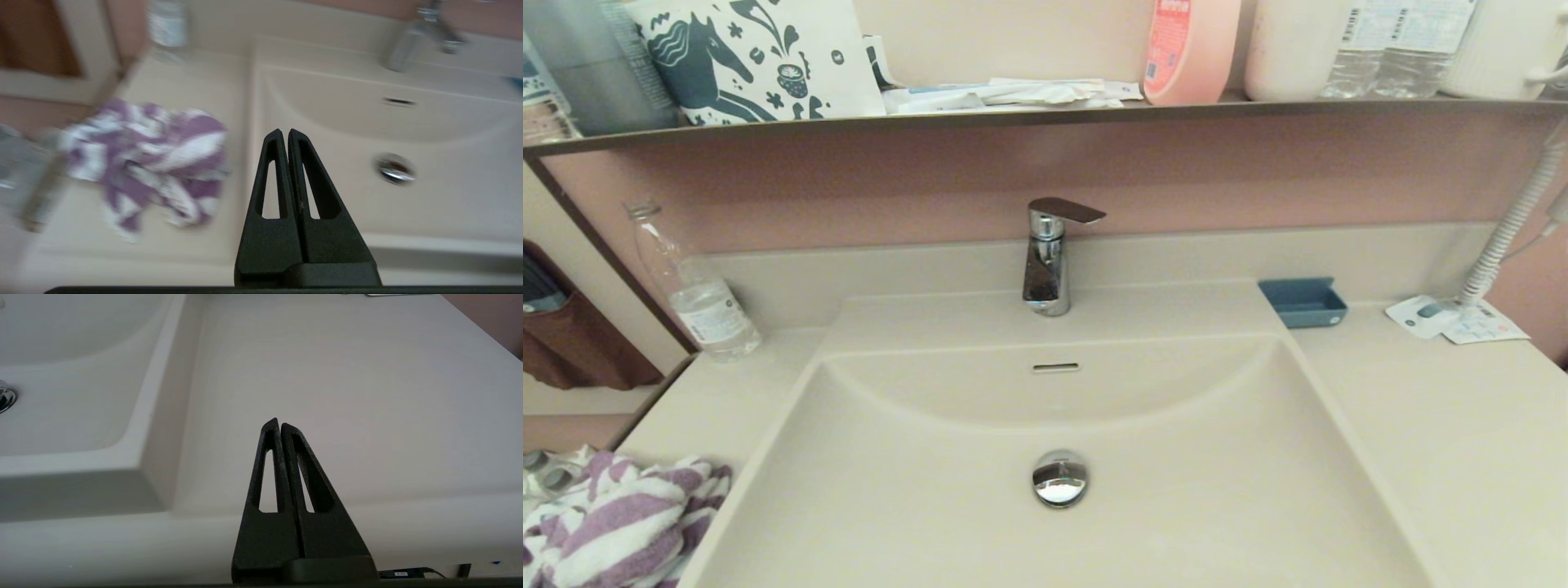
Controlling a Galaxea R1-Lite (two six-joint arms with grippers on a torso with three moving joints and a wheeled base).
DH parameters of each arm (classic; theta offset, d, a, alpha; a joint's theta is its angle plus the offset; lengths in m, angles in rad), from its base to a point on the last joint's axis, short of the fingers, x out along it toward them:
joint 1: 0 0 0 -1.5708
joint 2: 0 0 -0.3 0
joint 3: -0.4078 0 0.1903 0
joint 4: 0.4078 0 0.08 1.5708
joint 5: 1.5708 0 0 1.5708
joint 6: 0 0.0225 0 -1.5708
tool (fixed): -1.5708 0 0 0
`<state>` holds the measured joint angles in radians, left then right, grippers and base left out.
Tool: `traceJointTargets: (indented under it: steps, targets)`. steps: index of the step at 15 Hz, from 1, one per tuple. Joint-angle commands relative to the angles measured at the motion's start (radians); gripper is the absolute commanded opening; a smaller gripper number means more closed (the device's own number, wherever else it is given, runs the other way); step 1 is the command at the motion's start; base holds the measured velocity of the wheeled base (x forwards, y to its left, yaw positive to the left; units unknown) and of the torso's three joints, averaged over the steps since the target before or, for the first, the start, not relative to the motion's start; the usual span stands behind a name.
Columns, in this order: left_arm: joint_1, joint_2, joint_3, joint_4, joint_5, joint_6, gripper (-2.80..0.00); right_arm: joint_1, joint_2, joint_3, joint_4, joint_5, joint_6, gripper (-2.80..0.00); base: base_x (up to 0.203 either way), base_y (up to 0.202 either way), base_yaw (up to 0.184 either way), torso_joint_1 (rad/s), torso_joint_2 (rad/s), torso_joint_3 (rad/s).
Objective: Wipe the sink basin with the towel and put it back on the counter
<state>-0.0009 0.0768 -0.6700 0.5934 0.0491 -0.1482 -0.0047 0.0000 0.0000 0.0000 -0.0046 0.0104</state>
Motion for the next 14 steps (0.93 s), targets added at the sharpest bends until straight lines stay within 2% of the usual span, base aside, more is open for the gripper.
traceJointTargets:
  steps: [1,4,6,7,12,14]
  targets:
    - [-0.003,-0.076,0.107,-0.054,0.06,0.038,-2.8,0.0,0.0,0.0,0.0,0.0,0.0,-2.8,0.0,0.0,0.0,0.0,0.0,0.0]
    - [-0.003,-0.077,0.345,-0.29,0.076,0.08,-2.8,0.0,0.001,0.0,0.0,0.0,0.0,-2.8,0.0,0.0,0.0,0.0,0.0,0.0]
    - [-0.003,-0.077,0.522,-0.479,0.07,0.15,-2.8,0.0,0.0,0.0,0.0,0.0,0.0,-2.8,0.0,0.0,0.0,0.0,0.0,0.0]
    - [-0.004,-0.077,0.565,-0.558,0.054,0.176,-2.8,0.0,0.0,0.0,0.0,0.0,0.0,-2.8,0.0,0.0,0.0,0.0,0.0,0.0]
    - [-0.004,-0.077,0.638,-0.577,-0.038,0.197,-2.8,0.0,0.0,0.0,0.0,0.0,0.0,-2.8,0.0,0.0,0.0,0.0,0.0,0.0]
    - [-0.004,-0.077,0.667,-0.584,-0.049,0.196,-2.8,0.0,0.0,0.0,0.0,0.0,0.0,-2.8,0.0,0.0,0.0,0.0,0.0,0.0]
